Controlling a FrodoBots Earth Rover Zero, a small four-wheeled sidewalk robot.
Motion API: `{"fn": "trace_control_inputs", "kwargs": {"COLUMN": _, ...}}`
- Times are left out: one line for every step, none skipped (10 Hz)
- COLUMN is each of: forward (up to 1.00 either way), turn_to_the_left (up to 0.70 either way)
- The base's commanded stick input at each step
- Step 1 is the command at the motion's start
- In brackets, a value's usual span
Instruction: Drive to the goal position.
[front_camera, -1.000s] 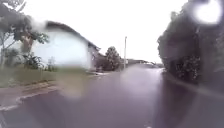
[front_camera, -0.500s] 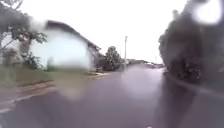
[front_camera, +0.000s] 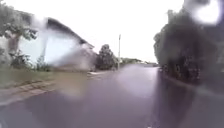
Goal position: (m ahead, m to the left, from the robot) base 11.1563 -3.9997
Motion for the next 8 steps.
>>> {"fn": "trace_control_inputs", "kwargs": {"forward": 0.7, "turn_to_the_left": 0.0}}
{"fn": "trace_control_inputs", "kwargs": {"forward": 0.7, "turn_to_the_left": 0.0}}
{"fn": "trace_control_inputs", "kwargs": {"forward": 0.7, "turn_to_the_left": 0.0}}
{"fn": "trace_control_inputs", "kwargs": {"forward": 0.7, "turn_to_the_left": 0.0}}
{"fn": "trace_control_inputs", "kwargs": {"forward": 0.7, "turn_to_the_left": 0.0}}
{"fn": "trace_control_inputs", "kwargs": {"forward": 0.7, "turn_to_the_left": 0.0}}
{"fn": "trace_control_inputs", "kwargs": {"forward": 0.7, "turn_to_the_left": 0.0}}
{"fn": "trace_control_inputs", "kwargs": {"forward": 0.7, "turn_to_the_left": 0.0}}
